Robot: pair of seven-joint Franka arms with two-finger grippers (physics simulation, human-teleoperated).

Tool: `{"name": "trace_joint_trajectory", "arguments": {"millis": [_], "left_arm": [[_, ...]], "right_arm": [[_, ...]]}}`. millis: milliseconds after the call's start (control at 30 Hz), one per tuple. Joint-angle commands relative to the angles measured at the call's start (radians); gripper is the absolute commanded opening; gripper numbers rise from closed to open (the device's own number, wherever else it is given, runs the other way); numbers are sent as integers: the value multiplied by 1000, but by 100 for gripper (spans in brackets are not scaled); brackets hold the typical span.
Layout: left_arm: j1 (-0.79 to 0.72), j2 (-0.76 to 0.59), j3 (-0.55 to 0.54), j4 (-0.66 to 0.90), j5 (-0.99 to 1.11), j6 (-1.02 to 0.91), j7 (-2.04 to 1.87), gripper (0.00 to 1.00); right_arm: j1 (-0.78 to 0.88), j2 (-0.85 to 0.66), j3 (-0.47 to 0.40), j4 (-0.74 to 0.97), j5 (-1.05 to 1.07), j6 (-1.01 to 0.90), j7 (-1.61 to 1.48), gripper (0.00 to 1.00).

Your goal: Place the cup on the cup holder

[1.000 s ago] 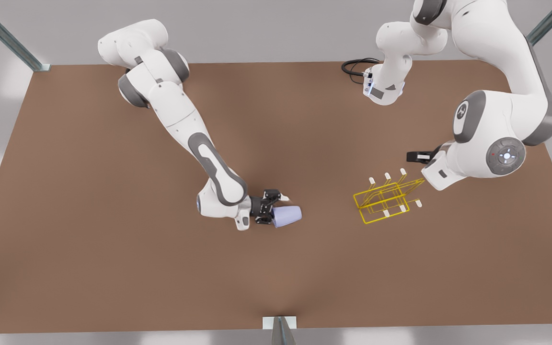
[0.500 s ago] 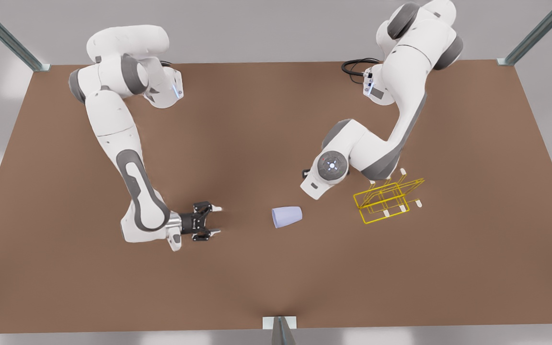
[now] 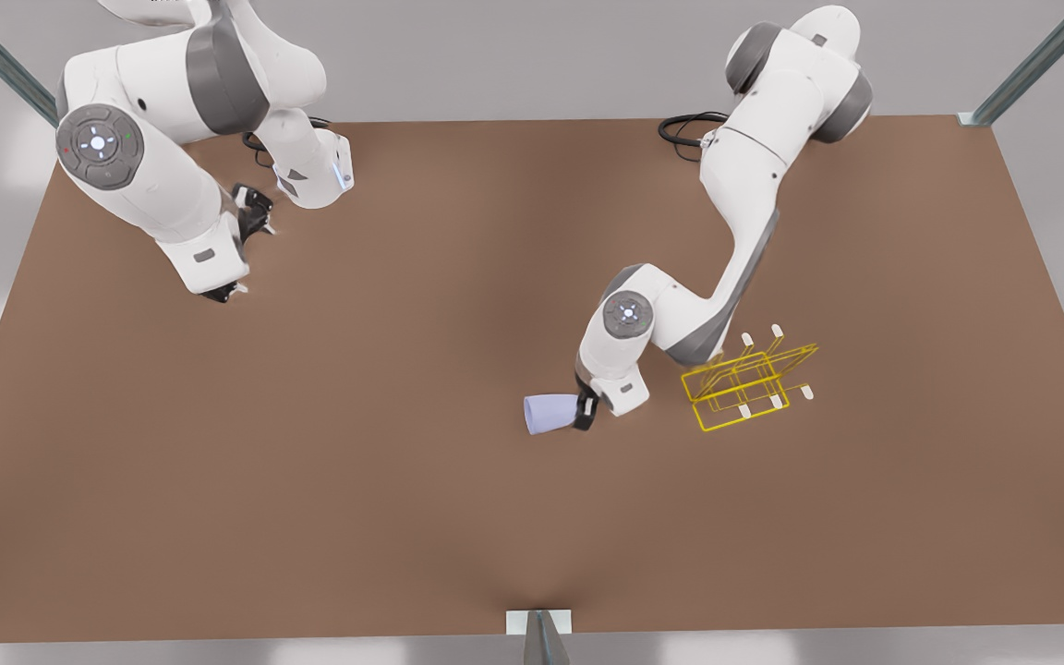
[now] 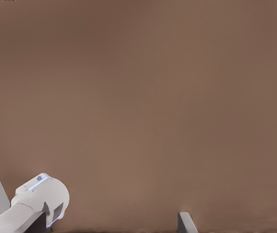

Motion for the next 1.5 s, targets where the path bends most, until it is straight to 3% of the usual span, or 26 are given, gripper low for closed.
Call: {"name": "trace_joint_trajectory", "arguments": {"millis": [0, 167, 267, 433, 1367, 1400, 1433, 1467], "left_arm": [[-1, -9, 2, -29, -2, 173, -1210, 100], [-1, 54, 2, -21, 43, 265, -1284, 100], [-29, 77, 0, -18, 71, 273, -867, 100], [-55, 85, 0, -50, 74, 268, -742, 100], [-93, 222, -15, -52, 45, 347, -728, 100], [-95, 222, -14, -50, 45, 345, -728, 77], [-94, 222, -14, -50, 44, 347, -731, 67], [-91, 220, -12, -47, 44, 345, -734, 65]], "right_arm": [[-3, 2, -2, -1, -29, -65, 787, 100], [-5, 5, -2, 2, -39, -79, 800, 100], [-5, 5, -2, 5, -39, -79, 800, 100], [-3, 5, -2, 5, -39, -88, 794, 100], [-3, 59, -32, -5, -29, -102, 785, 100], [-3, 59, -32, -7, -29, -102, 784, 100], [0, 59, -32, -7, -27, -102, 782, 100], [0, 59, -32, -7, -27, -102, 782, 100]]}}
